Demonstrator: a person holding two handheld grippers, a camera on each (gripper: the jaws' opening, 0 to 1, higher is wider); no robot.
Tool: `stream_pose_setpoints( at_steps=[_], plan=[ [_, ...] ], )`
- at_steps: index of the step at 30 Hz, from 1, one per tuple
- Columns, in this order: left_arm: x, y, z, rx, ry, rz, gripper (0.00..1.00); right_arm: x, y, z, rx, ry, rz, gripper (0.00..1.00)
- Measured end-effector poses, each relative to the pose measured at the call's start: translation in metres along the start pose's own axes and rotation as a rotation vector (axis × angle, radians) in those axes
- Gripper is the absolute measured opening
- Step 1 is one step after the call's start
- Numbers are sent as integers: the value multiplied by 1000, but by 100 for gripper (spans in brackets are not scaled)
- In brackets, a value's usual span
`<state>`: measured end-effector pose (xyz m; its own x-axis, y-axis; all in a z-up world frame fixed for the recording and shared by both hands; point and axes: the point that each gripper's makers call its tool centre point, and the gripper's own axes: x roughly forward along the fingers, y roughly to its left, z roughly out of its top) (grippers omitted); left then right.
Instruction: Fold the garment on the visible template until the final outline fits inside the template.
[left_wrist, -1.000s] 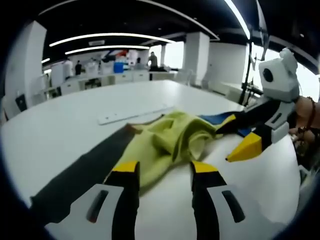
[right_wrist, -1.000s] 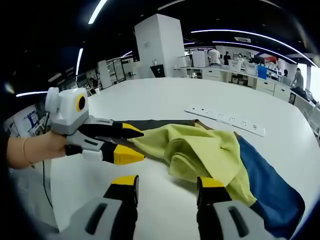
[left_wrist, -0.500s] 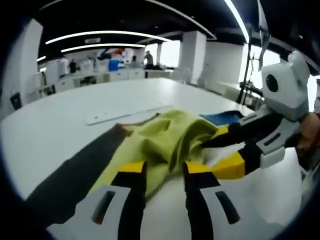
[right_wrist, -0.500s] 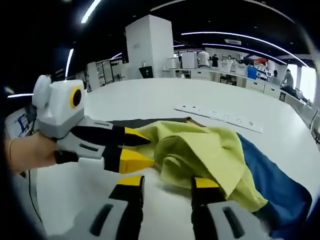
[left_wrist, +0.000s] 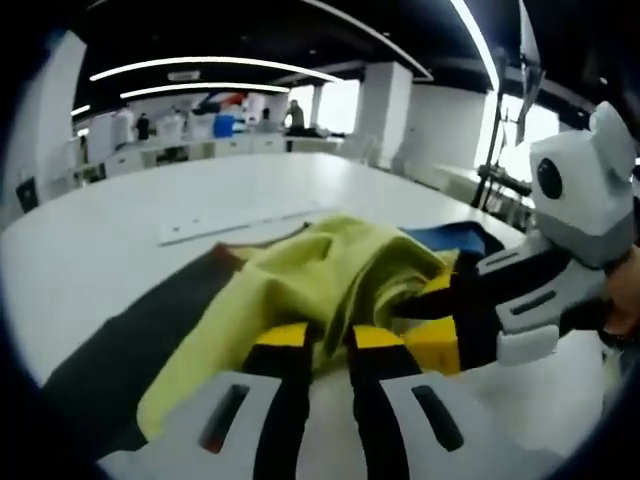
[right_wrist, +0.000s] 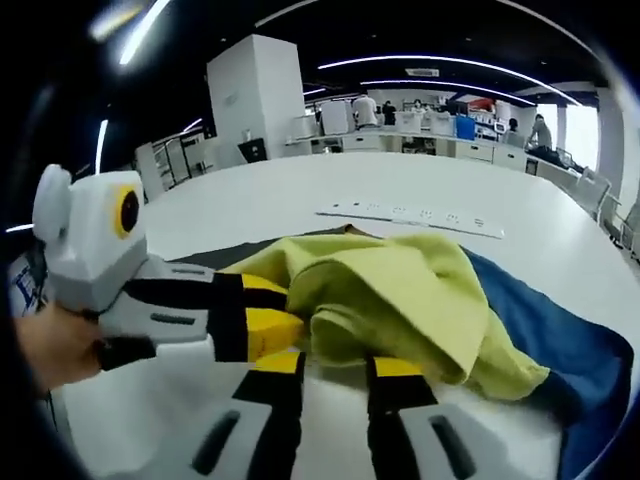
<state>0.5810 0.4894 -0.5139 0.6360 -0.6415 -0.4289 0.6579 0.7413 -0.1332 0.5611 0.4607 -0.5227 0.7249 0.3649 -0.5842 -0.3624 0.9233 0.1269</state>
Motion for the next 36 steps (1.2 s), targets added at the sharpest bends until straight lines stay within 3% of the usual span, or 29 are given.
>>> stream_pose_setpoints(
  at_steps=[8,16,27,36],
  plan=[
    [2,-3,-2,17,11,-2,2,7,-6,3,44,-7,-14,0],
    [-7,-3,3,4,-1,-8,0,1,-6,8,27,-15,16,0],
    [-30,-5,27,12,-40,10,0,-36,-22,11,10,-35,2,0],
    [-62,-10,41,41,-44,27,0,-77,-33,1,-26,-33,-12,0]
  ],
)
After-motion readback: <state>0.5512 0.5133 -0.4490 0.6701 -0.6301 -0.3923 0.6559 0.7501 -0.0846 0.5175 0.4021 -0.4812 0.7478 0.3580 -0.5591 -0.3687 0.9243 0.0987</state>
